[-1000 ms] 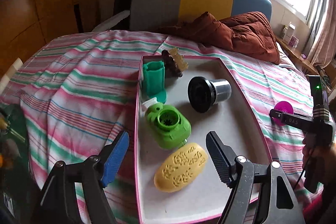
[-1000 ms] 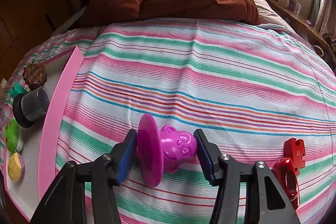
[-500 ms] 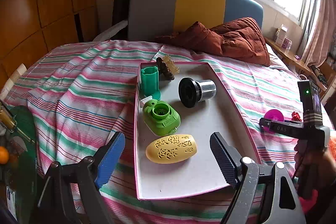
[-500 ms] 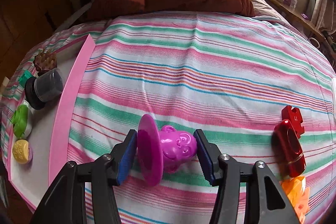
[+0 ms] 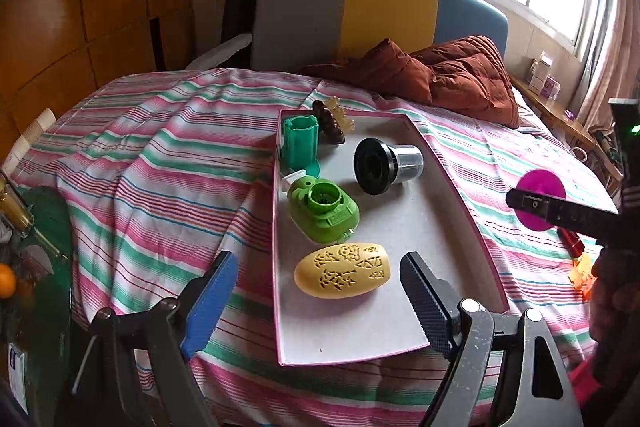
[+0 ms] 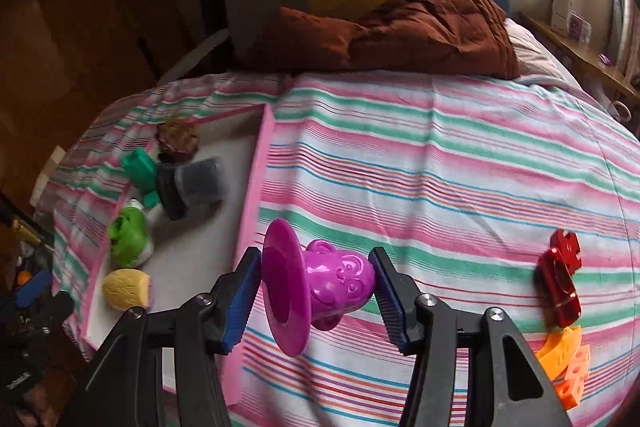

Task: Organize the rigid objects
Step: 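Carry the magenta toy into the white tray and open the right gripper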

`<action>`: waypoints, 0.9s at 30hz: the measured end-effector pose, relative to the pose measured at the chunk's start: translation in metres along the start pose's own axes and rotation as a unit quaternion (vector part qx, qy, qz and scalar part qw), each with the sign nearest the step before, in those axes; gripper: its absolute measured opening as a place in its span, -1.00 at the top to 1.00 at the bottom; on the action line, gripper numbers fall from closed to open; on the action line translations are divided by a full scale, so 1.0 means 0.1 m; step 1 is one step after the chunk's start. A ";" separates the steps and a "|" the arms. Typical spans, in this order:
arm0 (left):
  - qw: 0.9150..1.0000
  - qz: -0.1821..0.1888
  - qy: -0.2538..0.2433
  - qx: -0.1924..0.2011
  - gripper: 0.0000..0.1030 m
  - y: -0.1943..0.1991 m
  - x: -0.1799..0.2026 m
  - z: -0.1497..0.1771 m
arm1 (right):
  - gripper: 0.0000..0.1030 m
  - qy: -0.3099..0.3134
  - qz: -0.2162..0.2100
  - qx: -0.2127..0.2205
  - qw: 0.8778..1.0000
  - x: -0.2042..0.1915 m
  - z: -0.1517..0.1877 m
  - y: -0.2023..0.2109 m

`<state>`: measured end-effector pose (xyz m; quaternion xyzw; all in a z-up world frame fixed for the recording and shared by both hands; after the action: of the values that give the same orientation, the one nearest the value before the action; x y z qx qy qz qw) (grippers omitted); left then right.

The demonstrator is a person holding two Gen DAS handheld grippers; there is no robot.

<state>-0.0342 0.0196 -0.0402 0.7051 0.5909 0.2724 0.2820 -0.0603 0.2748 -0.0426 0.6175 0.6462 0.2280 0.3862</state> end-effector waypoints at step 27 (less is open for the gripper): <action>0.999 -0.017 0.032 -0.010 -0.62 -0.12 -0.33 0.07 | -0.34 0.090 -0.007 -0.051 0.995 -0.96 -0.35 -0.76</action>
<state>-0.0420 -0.0113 -0.0553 0.6828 0.6092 0.2957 0.2743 -0.1413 0.1777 -0.0595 0.5696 0.6698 0.3126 0.3593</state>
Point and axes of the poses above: each gripper's, at about its wrist camera, not at the fingertips, and y roughly against the way its jaws point, x to its right, z to its underside, the point moved 2 cm from there along -y, roughly the way its jaws point, and after that the axes turned 3 degrees about -z, right-handed, at the moved point
